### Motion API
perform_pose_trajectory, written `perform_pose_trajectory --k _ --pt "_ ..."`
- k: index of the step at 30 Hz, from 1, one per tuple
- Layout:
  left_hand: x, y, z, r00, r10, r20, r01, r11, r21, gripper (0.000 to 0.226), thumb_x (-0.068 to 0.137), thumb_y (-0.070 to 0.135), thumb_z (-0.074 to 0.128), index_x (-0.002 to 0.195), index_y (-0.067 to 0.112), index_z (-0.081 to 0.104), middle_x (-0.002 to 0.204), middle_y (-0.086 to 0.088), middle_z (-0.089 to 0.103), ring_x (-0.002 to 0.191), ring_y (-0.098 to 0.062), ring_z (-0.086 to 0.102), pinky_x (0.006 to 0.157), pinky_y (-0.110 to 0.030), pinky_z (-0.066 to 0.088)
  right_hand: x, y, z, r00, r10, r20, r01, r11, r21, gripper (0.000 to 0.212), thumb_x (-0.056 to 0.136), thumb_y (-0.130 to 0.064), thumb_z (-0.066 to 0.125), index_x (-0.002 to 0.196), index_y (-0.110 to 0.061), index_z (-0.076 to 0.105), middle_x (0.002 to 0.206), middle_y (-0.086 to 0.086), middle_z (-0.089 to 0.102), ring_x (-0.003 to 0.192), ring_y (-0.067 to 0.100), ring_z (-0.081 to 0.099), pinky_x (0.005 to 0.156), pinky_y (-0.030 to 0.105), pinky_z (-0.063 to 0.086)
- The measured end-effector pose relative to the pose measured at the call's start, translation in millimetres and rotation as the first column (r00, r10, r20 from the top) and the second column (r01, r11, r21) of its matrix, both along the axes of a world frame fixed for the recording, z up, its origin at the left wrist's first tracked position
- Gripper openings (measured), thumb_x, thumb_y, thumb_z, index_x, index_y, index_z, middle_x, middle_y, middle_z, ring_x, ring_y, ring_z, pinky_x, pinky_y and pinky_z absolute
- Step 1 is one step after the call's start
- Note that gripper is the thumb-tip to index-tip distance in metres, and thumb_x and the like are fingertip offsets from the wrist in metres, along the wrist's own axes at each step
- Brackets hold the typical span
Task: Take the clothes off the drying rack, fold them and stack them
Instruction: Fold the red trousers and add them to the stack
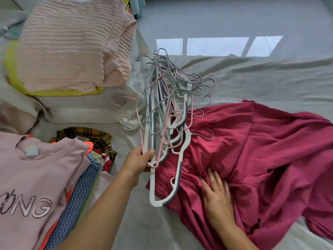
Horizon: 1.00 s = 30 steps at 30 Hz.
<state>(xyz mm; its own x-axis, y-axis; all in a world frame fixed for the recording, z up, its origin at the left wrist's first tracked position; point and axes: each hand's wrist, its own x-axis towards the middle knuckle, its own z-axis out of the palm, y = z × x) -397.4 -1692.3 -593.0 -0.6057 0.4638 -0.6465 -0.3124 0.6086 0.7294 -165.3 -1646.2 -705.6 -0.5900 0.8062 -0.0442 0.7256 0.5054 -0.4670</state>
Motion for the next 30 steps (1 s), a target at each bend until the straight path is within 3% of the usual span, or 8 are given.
perform_pose_trajectory --k 4,7,12,16,20,24,28,30 --pt "37.0 21.3 -10.8 0.983 0.037 0.177 -0.042 0.999 0.024 0.019 0.095 0.005 0.047 0.079 0.011 0.055 0.058 0.000 0.059 0.038 -0.005 0.055 0.041 -0.020 0.049 -22.5 -17.0 20.0 0.968 0.105 -0.229 -0.108 0.994 0.002 0.048 0.071 -0.024 0.042 0.118 -0.013 0.044 0.124 0.010 0.050 0.113 0.023 0.042 0.105 0.022 0.018" --pt "58.6 29.7 -22.4 0.972 0.017 0.233 -0.038 0.996 0.086 0.022 0.095 0.004 0.047 0.076 0.012 0.056 0.050 0.004 0.061 0.040 -0.006 0.057 0.043 -0.020 0.050 -10.4 -14.9 11.5 0.966 -0.011 -0.260 -0.025 0.990 -0.136 0.044 0.075 -0.016 0.050 0.118 -0.027 0.045 0.114 0.003 0.055 0.127 0.011 0.040 0.094 0.001 0.029" --pt "13.8 5.8 -6.5 0.992 0.054 0.115 -0.066 0.993 0.101 0.017 0.094 0.008 0.049 0.079 0.011 0.055 0.048 0.005 0.056 0.038 -0.002 0.052 0.040 -0.014 0.045 15.2 2.0 -12.1 0.949 0.289 -0.125 -0.299 0.952 -0.068 0.038 0.087 -0.028 0.040 0.125 -0.030 0.047 0.135 -0.003 0.048 0.142 0.000 0.010 0.111 0.024 0.016" --pt "-13.4 -17.6 -11.1 0.998 -0.032 0.054 0.032 0.999 -0.002 0.005 0.095 0.009 0.049 0.095 0.006 0.053 0.067 -0.007 0.051 0.038 -0.004 0.053 0.039 -0.018 0.045 5.8 0.1 -0.6 0.966 0.127 -0.226 -0.164 0.975 -0.151 0.037 0.094 -0.054 0.032 0.123 -0.037 0.048 0.135 -0.017 0.044 0.133 -0.001 0.029 0.109 0.022 0.016" --pt "7.0 -16.6 -26.7 1.000 -0.023 0.011 0.023 1.000 0.014 0.019 0.096 0.008 0.047 0.077 0.013 0.048 0.059 -0.001 0.051 0.039 -0.003 0.052 0.045 -0.021 0.046 -14.7 -8.2 21.2 0.932 -0.052 -0.359 -0.051 0.961 -0.272 0.060 0.067 -0.085 0.037 0.117 -0.053 0.049 0.118 -0.020 0.047 0.112 -0.009 0.035 0.100 0.028 0.024" --pt "6.4 -22.3 -35.8 1.000 -0.011 0.007 0.011 1.000 0.022 0.015 0.096 0.012 0.047 0.081 0.011 0.047 0.065 -0.004 0.048 0.052 -0.012 0.049 0.051 -0.023 0.045 -26.4 -9.7 20.9 0.975 -0.013 -0.221 -0.026 0.984 -0.174 0.052 0.059 -0.070 0.049 0.095 -0.039 0.070 0.088 -0.019 0.041 0.090 0.008 0.042 0.083 0.033 0.026" --pt "7.2 -29.7 -35.1 0.999 -0.028 0.024 0.027 0.999 0.020 0.016 0.096 0.010 0.046 0.080 0.011 0.046 0.063 -0.005 0.049 0.051 -0.013 0.049 0.048 -0.022 0.045 -32.8 -3.5 20.7 0.994 0.100 -0.037 -0.106 0.952 -0.288 0.076 0.051 -0.076 0.036 0.110 -0.039 0.065 0.081 -0.018 0.031 0.091 0.011 0.039 0.083 0.028 0.021" --pt "10.0 -37.7 -35.3 0.998 -0.055 0.013 0.055 0.998 0.004 0.018 0.096 0.010 0.045 0.078 0.011 0.046 0.060 -0.003 0.049 0.046 -0.010 0.049 0.044 -0.018 0.043 -32.3 -3.9 18.1 0.987 0.157 0.016 -0.151 0.968 -0.200 0.057 0.052 -0.071 0.047 0.094 -0.039 0.069 0.078 -0.015 0.031 0.079 0.015 0.051 0.076 0.031 0.029"
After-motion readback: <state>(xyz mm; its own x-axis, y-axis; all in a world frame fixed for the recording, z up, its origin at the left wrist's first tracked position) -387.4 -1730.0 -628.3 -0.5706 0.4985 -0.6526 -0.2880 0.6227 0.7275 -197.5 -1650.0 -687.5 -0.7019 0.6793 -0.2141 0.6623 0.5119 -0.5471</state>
